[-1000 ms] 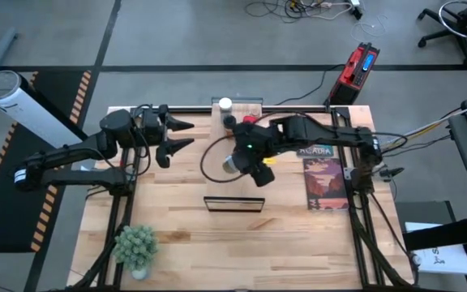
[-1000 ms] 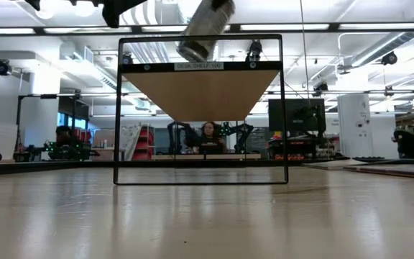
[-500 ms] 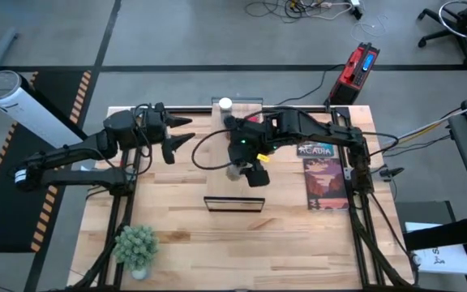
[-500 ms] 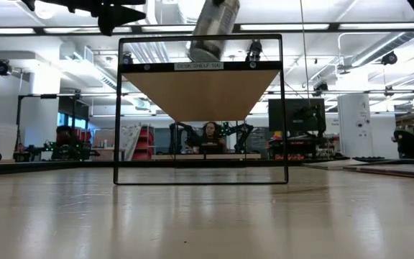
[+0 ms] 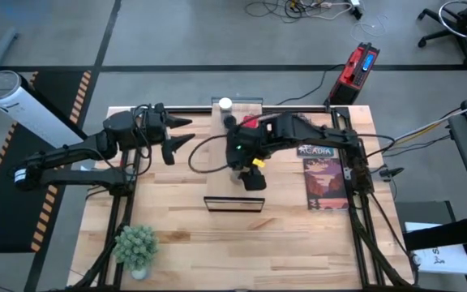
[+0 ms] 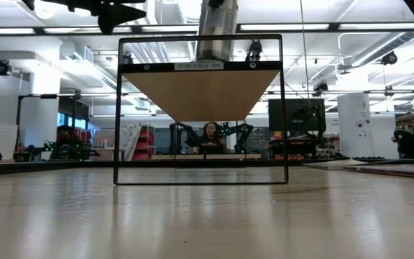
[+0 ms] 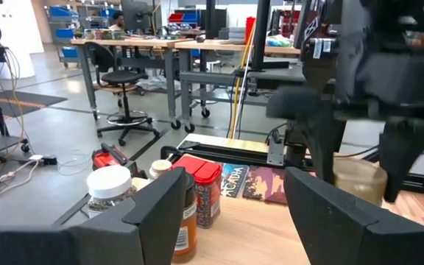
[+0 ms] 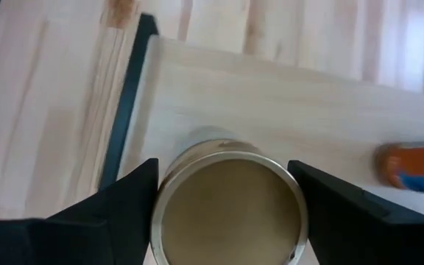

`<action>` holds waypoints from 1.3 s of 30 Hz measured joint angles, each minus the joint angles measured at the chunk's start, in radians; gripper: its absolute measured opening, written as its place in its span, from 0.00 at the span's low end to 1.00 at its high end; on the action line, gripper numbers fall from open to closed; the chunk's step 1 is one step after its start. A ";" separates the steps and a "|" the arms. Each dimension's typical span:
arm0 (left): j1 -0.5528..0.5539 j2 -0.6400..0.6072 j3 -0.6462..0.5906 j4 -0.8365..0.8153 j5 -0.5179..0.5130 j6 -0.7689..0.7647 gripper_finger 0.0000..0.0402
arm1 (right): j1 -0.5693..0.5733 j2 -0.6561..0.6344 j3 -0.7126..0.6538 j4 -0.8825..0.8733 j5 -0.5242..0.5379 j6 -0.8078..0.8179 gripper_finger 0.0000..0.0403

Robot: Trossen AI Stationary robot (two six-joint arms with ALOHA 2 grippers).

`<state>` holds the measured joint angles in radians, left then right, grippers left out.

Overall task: Shelf spices
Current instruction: Put the brown seasoning bottle on the shelf, then return to Home Position

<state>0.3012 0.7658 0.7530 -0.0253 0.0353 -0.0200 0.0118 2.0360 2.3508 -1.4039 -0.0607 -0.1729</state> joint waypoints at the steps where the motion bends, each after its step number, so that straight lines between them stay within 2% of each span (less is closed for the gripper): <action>1: 0.000 0.000 0.000 0.000 0.000 0.000 0.55 | 0.001 0.010 0.000 0.000 -0.001 -0.002 0.64; 5: -0.009 0.000 0.000 0.002 0.000 0.000 0.55 | -0.001 0.029 0.000 0.013 0.010 -0.030 0.64; 11: -0.020 -0.003 0.000 0.002 0.000 0.004 0.55 | -0.001 0.016 0.000 0.091 0.038 -0.052 0.77; 15: -0.021 -0.003 0.000 0.002 0.000 0.008 0.55 | -0.001 0.007 0.006 0.111 0.037 -0.057 0.81; 20: -0.024 -0.003 0.000 0.002 0.000 0.008 0.55 | -0.003 -0.028 0.005 0.108 0.047 -0.063 0.80; 25: -0.036 0.002 0.000 0.002 0.001 0.009 0.55 | -0.052 -0.090 0.006 0.109 0.141 -0.049 0.78; 32: -0.054 0.005 0.000 0.016 0.001 0.019 0.55 | -0.126 -0.144 0.005 0.114 0.135 -0.039 0.75; 39: -0.073 0.007 0.000 0.013 -0.019 0.027 0.55 | -0.168 -0.143 0.001 0.094 0.122 -0.069 0.71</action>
<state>0.2286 0.7727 0.7532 -0.0124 0.0165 0.0067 -0.1557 1.8927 2.3519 -1.3102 0.0613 -0.2419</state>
